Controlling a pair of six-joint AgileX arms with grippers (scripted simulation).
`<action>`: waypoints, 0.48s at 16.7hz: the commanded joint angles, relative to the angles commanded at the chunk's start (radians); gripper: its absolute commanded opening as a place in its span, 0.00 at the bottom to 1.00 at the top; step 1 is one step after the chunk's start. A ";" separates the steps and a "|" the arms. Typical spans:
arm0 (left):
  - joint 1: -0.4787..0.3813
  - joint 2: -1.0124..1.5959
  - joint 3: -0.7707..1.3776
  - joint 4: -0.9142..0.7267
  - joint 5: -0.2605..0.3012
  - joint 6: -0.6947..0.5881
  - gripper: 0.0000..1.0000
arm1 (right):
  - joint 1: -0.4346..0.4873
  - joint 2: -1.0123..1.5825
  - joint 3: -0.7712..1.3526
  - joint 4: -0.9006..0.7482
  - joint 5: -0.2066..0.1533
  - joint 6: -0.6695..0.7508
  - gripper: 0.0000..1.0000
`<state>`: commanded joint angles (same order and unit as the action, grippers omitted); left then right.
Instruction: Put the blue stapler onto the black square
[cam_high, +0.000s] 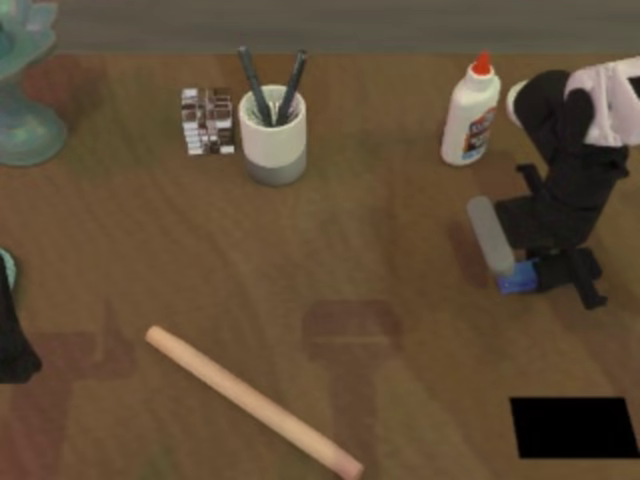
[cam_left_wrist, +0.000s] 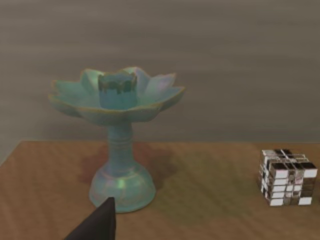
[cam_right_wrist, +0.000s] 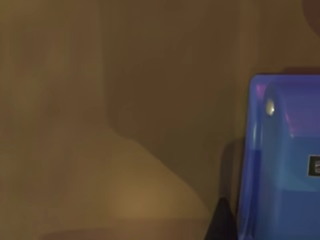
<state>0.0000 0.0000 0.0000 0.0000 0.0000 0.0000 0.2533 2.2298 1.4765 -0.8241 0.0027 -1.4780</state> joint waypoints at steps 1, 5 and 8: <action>0.000 0.000 0.000 0.000 0.000 0.000 1.00 | 0.000 0.000 0.000 0.000 0.000 0.000 0.10; 0.000 0.000 0.000 0.000 0.000 0.000 1.00 | 0.000 0.000 0.000 0.000 0.000 0.000 0.00; 0.000 0.000 0.000 0.000 0.000 0.000 1.00 | 0.000 0.000 0.000 0.000 0.000 0.000 0.00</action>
<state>0.0000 0.0000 0.0000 0.0000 0.0000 0.0000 0.2533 2.2298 1.4765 -0.8241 0.0027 -1.4780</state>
